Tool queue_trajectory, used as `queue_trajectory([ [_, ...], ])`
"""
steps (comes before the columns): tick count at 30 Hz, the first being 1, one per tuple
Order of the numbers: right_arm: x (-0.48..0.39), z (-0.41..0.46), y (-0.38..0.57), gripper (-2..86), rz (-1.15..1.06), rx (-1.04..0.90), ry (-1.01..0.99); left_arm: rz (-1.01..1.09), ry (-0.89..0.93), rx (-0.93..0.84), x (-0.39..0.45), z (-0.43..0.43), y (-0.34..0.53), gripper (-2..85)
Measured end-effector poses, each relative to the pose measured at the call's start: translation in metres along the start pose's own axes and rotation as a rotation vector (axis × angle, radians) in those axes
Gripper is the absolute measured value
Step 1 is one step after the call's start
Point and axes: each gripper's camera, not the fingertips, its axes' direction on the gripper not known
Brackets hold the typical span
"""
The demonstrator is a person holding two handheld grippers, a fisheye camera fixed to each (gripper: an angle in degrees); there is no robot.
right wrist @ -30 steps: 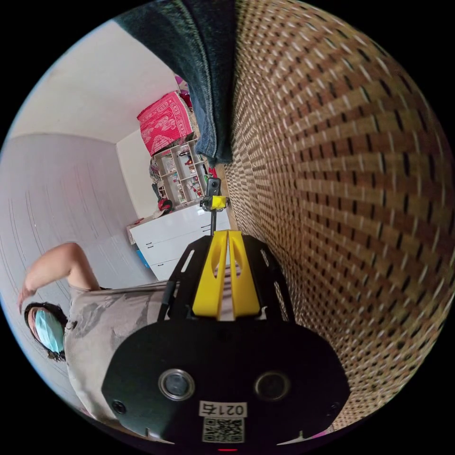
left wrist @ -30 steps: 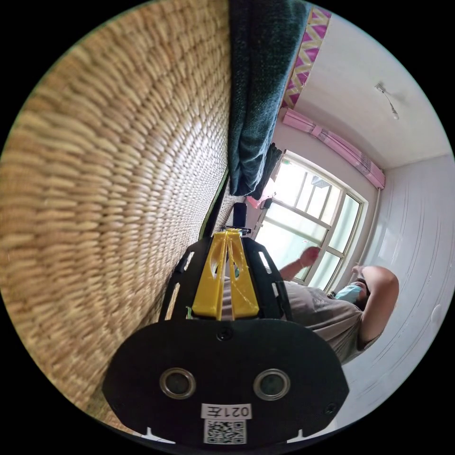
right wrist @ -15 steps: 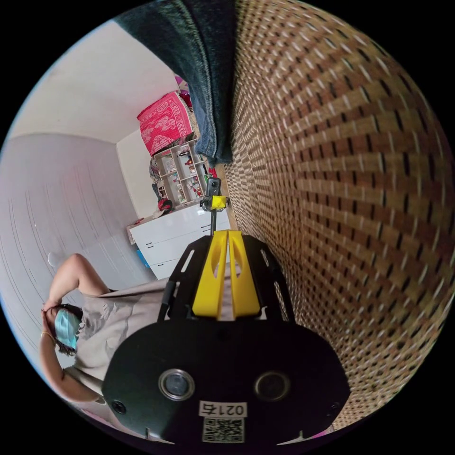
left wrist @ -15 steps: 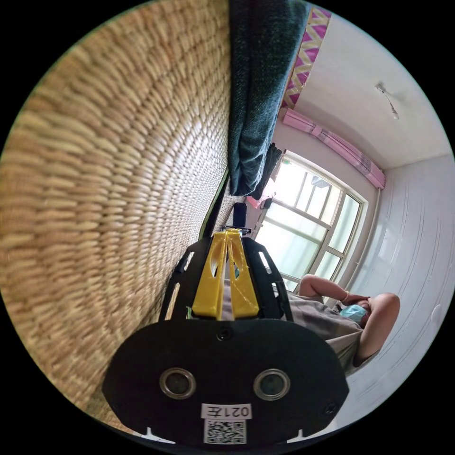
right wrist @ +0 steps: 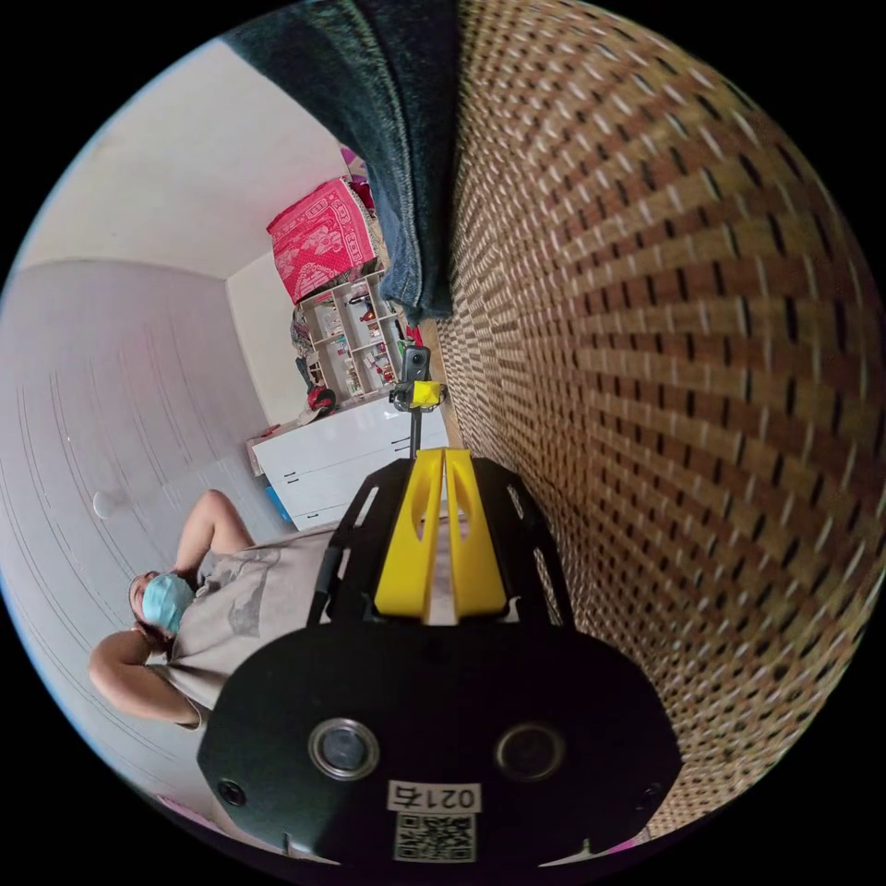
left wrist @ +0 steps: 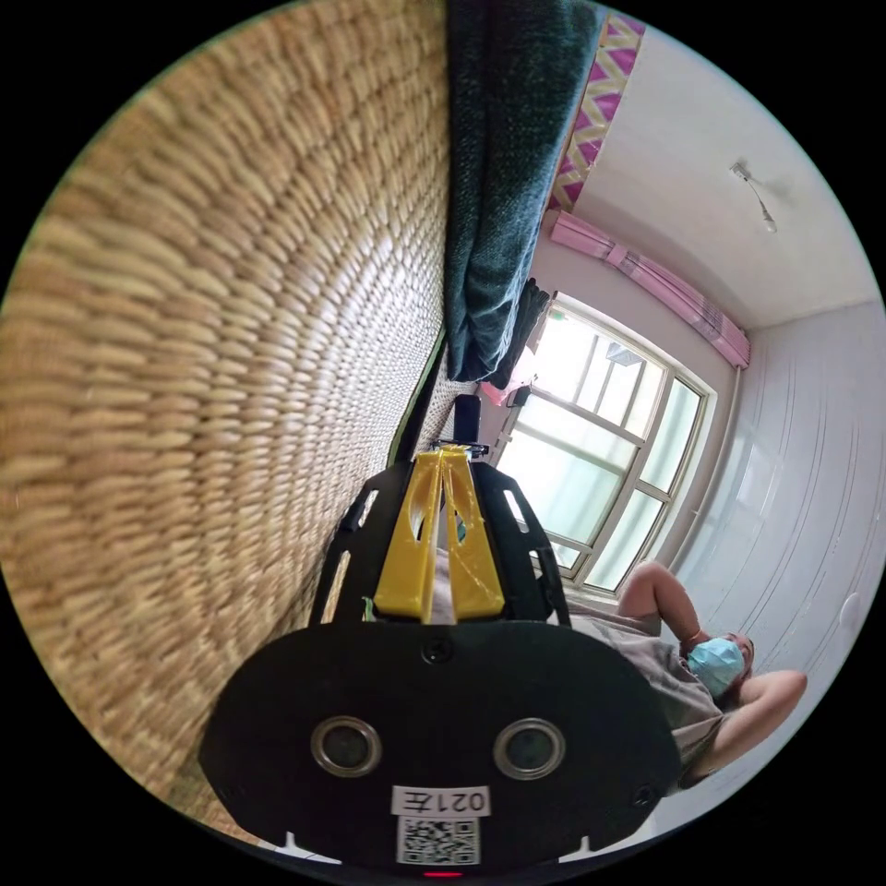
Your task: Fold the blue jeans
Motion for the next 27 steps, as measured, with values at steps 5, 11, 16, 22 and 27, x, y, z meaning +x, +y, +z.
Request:
queue_trajectory([
  [5,0.002,-0.002,0.001,-0.7,0.0,0.0,0.0,0.0,0.0,0.0,-0.004,0.0,-0.002,-0.9],
  [11,0.003,-0.006,0.002,-0.7,0.0,0.0,0.001,0.0,0.0,0.0,-0.01,-0.001,-0.005,-0.9],
  [16,0.004,-0.01,0.004,-0.7,0.0,0.0,0.001,0.0,0.0,0.0,-0.016,-0.004,-0.008,-0.9],
  [22,0.004,-0.016,0.007,-0.7,0.0,0.0,0.002,0.0,-0.001,0.001,-0.024,-0.01,-0.014,-0.9],
  [27,0.003,-0.023,0.011,-0.7,0.0,0.0,0.002,0.0,-0.001,0.001,-0.031,-0.016,-0.021,-0.9],
])
